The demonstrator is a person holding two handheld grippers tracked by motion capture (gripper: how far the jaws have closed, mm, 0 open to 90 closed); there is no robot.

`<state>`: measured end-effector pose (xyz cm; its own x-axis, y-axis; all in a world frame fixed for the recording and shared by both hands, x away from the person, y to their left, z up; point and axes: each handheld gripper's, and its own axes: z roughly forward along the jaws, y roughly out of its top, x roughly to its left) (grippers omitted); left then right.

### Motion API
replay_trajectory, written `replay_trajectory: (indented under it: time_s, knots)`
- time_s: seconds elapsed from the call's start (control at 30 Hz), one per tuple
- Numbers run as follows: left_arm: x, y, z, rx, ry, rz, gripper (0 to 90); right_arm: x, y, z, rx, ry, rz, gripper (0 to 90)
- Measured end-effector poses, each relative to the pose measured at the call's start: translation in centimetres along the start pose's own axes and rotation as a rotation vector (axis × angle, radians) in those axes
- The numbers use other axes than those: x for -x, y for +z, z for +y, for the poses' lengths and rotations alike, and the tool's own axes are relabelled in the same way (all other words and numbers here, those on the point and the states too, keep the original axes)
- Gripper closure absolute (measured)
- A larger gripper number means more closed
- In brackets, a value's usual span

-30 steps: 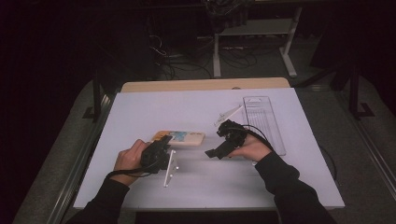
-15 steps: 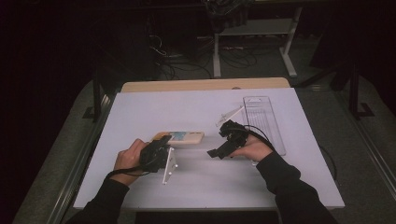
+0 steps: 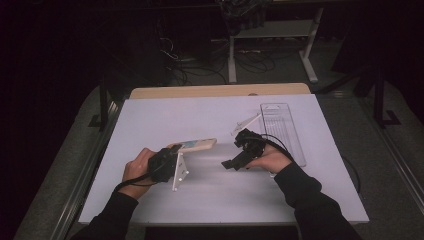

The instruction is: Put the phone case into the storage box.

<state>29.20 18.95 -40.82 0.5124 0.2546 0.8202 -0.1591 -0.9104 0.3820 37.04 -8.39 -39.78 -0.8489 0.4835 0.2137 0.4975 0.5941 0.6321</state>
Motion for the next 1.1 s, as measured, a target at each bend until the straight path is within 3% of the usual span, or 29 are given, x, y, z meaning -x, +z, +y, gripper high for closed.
replay_trajectory:
  time_s: [0.23,0.47,1.1]
  knots:
    - [-0.3,0.0,0.0,0.004,-0.054,-0.013,80.1,0.0,-0.1,0.0,0.003,0.009,-0.001,1.0]
    - [-0.7,-0.1,0.0,-0.001,-0.095,-0.039,80.1,0.2,-0.1,0.0,-0.004,-0.013,-0.012,1.0]
    - [-1.6,-0.1,-0.5,0.026,-0.266,-0.103,80.1,0.1,-0.1,0.0,0.008,0.004,0.000,1.0]
